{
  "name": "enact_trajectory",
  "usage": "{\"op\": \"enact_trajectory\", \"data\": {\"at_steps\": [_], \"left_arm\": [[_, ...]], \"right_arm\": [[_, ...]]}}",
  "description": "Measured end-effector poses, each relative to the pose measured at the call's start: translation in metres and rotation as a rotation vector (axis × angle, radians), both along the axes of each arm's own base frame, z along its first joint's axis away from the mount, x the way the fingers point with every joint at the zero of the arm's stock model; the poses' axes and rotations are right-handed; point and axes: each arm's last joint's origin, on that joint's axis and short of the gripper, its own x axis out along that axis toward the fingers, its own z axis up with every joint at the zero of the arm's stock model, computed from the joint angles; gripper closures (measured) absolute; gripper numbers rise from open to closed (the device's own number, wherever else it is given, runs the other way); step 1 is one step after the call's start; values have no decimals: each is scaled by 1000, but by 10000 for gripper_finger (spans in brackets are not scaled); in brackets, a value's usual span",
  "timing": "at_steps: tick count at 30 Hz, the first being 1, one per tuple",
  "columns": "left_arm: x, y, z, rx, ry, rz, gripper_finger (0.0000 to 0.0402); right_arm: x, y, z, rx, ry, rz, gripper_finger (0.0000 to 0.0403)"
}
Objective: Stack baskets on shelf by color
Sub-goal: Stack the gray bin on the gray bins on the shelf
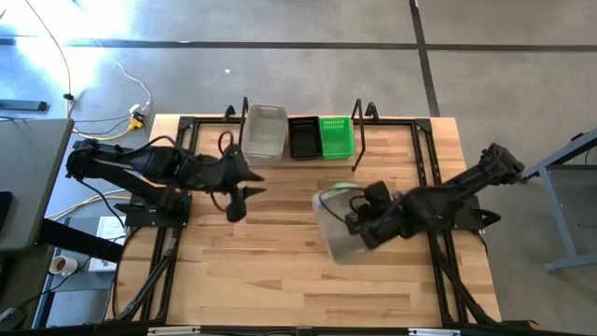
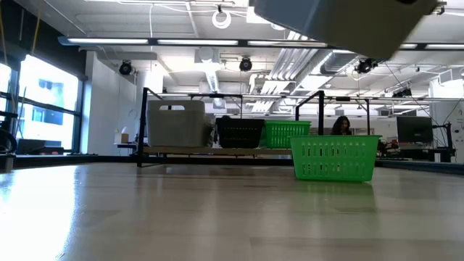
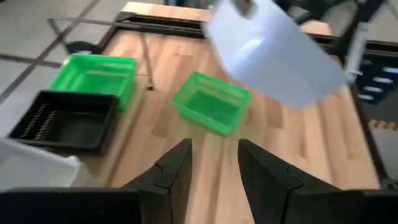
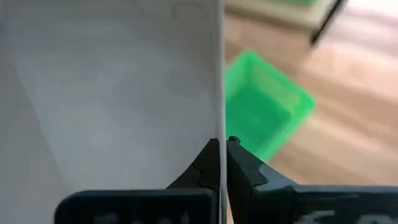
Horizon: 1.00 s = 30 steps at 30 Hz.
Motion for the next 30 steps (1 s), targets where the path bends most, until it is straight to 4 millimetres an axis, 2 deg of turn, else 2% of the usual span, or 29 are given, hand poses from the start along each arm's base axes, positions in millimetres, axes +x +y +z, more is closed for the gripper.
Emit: {"op": "enact_trajectory", "data": {"at_steps": [8,12,19,25,30], "left_arm": [[2,-29,-3,-34,0,-78,282],[6,-39,-8,-30,22,-107,282],[12,-53,-17,59,67,-161,282],[17,-55,-21,151,92,-155,282],[21,-54,-25,149,121,-144,282]], "right_arm": [[32,-32,17,-76,-147,23,403],[51,-48,16,-98,-213,-3,403],[86,-72,-11,-68,-200,-91,403],[107,-84,-39,-30,-153,-137,403],[123,-89,-49,-11,-210,-151,403]]}}
